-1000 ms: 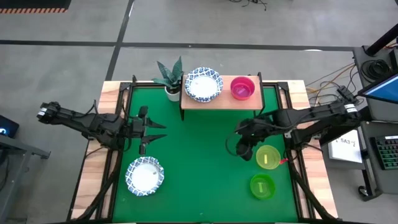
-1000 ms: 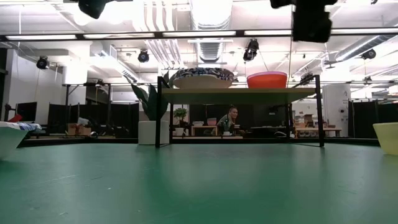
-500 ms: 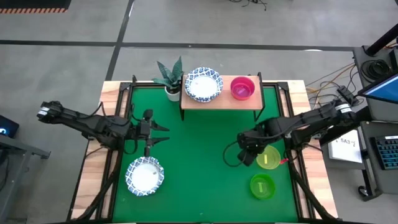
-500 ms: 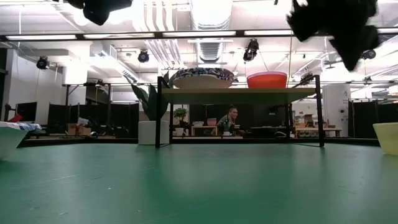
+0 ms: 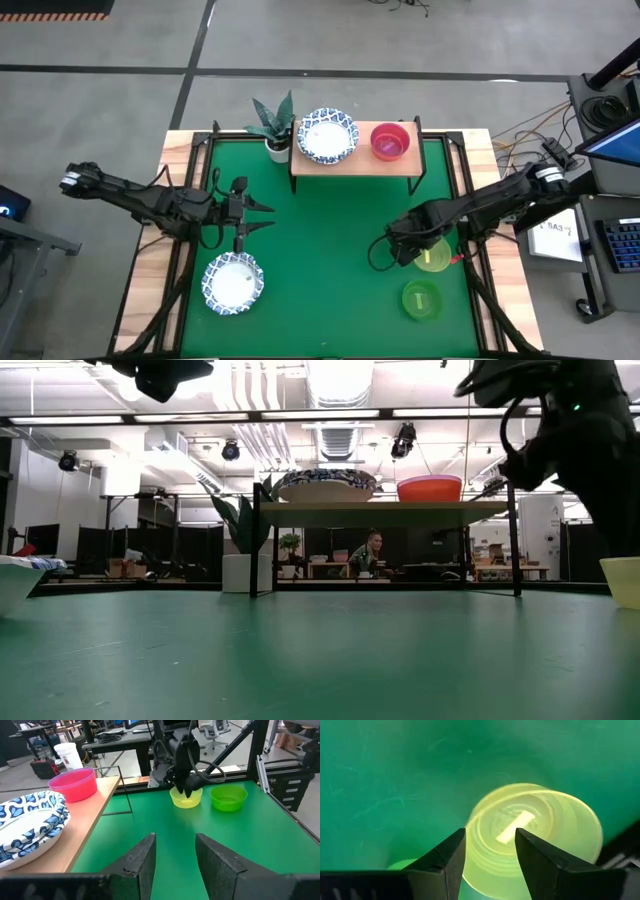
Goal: Place and stack bowls onto a shelf
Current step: Stack the yellow bowl on top of the violet bowl on the shelf
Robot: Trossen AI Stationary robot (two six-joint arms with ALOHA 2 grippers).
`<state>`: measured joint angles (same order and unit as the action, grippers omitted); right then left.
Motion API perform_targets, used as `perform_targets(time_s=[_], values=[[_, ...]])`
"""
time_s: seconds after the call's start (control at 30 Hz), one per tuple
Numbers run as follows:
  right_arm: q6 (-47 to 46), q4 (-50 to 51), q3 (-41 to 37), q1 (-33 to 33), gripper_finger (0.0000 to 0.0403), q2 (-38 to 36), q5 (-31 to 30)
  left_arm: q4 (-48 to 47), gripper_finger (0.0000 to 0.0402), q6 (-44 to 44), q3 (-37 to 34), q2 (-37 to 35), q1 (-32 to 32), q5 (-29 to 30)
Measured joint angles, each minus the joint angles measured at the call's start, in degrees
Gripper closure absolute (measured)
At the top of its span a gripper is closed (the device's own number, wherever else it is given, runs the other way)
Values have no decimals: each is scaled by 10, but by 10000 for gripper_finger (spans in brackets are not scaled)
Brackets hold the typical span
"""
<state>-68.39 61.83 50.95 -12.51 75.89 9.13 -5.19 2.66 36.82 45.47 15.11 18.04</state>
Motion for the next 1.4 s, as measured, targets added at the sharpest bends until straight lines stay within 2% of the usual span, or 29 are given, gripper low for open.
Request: perform_targets(time_s=[0.3,0.43,0.63,0.8,0.97,1.1,1.27,1.4], values=[[-2,-69,-18,0,266,20,0,1,280,4,0,1,0,0],[-20,-69,-20,0,301,34,0,1,280,4,0,2,0,0],[-15,-71,-15,0,380,47,10,1,280,5,0,2,0,0],[5,-69,9,0,391,43,18,1,280,8,0,2,0,0],[101,-73,79,0,392,41,44,2,280,9,0,2,0,0],[208,-80,165,0,392,41,38,3,280,9,0,2,0,0],[325,-70,293,0,392,41,-49,6,280,9,0,2,0,0],[383,-15,395,3,392,41,-120,6,280,9,0,2,0,0]])
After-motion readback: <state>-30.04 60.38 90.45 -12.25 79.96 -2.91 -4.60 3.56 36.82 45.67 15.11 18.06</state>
